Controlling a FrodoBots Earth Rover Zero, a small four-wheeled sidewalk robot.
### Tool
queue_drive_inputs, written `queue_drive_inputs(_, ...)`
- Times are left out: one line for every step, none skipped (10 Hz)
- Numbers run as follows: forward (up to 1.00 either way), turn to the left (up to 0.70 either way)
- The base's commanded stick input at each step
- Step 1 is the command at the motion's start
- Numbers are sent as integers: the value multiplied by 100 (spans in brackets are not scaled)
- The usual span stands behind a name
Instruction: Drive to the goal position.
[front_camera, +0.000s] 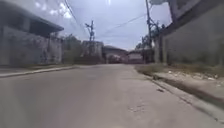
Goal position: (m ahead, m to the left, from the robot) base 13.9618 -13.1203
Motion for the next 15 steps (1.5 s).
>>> queue_drive_inputs(100,-40)
queue_drive_inputs(100,-33)
queue_drive_inputs(100,-23)
queue_drive_inputs(100,0)
queue_drive_inputs(100,0)
queue_drive_inputs(100,0)
queue_drive_inputs(100,0)
queue_drive_inputs(100,0)
queue_drive_inputs(100,0)
queue_drive_inputs(100,0)
queue_drive_inputs(100,0)
queue_drive_inputs(100,0)
queue_drive_inputs(100,0)
queue_drive_inputs(100,0)
queue_drive_inputs(100,0)
